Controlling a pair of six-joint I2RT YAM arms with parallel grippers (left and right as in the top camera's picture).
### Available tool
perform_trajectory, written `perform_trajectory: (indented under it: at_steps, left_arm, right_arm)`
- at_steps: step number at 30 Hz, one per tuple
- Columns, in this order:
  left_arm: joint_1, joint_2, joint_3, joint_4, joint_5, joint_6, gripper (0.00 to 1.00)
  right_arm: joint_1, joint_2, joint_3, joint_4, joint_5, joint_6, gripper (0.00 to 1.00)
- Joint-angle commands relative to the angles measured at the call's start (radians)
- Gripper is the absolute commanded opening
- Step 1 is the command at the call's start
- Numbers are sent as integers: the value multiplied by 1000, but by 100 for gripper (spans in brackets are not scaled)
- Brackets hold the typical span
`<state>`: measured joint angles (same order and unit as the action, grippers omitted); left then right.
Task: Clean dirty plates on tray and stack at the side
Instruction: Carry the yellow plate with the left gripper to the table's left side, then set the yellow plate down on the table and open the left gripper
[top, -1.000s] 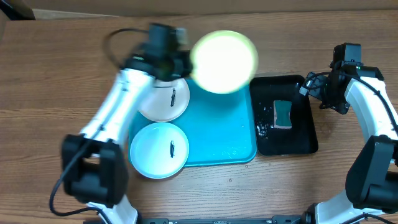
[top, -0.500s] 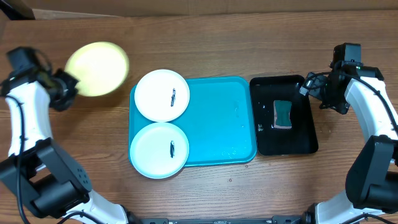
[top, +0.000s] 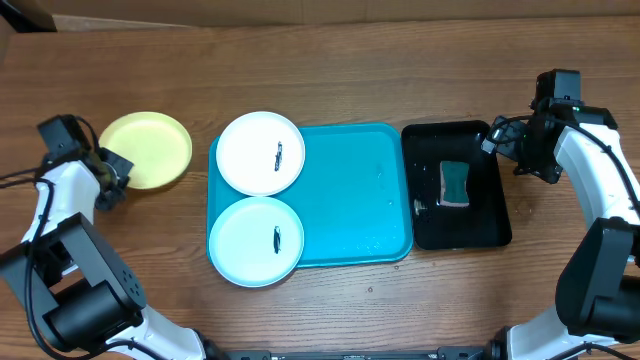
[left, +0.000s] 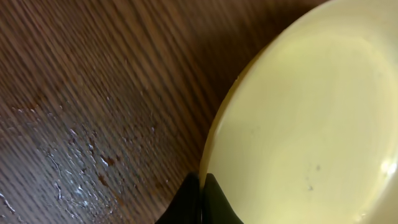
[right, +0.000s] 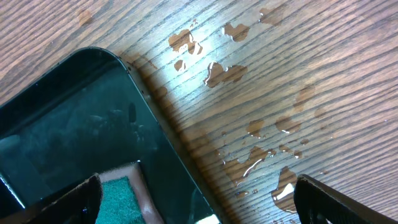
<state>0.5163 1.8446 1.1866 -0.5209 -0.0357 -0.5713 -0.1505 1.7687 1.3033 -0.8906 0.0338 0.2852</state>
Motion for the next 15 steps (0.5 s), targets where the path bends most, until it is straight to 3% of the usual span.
perform_trajectory:
  at_steps: [1, 6, 10, 14, 15]
  left_arm:
    - [-16, -34, -32, 23, -19, -5, 4]
    - [-22, -34, -38, 24, -16, -1, 4]
    - [-22, -34, -37, 24, 16, 17, 17]
    - [-22, -35, 7, -10, 157, 131, 52]
    - [-22, -35, 31, -39, 180, 143, 56]
  right_arm:
    - [-2, 1, 11, 3, 10, 4, 100]
    - [-2, 1, 11, 3, 10, 3, 100]
    - [-2, 1, 11, 3, 10, 4, 100]
    - [-2, 1, 11, 3, 10, 3, 100]
    - [-2, 1, 11, 3, 10, 3, 100]
